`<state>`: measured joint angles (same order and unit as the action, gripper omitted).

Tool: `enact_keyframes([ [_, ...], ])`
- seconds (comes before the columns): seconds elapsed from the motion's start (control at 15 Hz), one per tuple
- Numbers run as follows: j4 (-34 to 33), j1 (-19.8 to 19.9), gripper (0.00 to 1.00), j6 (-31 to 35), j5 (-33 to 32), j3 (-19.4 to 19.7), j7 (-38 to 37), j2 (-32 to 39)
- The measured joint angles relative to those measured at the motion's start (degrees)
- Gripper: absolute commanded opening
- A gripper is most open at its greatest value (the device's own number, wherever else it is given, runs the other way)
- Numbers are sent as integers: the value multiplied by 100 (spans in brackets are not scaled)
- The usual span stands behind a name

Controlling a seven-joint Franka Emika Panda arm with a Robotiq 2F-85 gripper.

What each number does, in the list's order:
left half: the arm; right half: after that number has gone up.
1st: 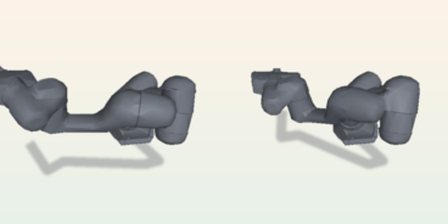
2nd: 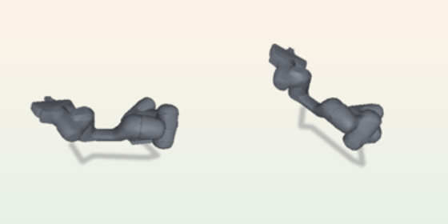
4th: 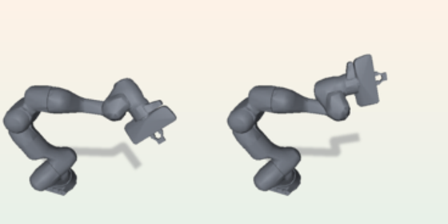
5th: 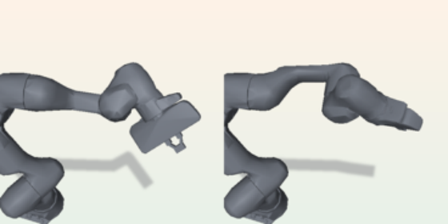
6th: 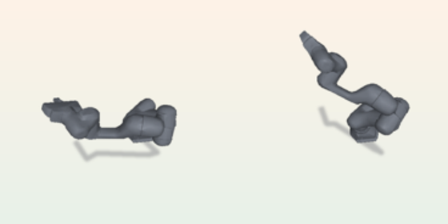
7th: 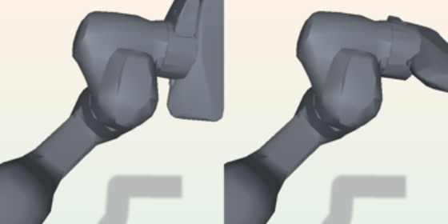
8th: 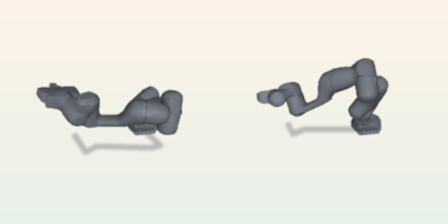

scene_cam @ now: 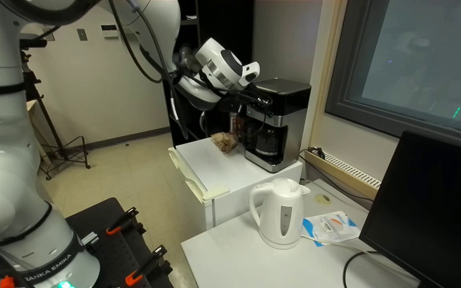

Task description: Press a button on the coffee maker

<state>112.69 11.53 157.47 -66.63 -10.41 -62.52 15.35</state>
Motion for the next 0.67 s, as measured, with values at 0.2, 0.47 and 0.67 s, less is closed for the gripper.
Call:
enact_keyframes([
  [0.2, -1, -1, 0, -1, -43, 0, -65, 11],
  [0.47, 0, 5, 0, 30, -43, -3, -68, -9],
  [0.67, 71, 44, 0, 225, -17, -11, -35, -128],
])
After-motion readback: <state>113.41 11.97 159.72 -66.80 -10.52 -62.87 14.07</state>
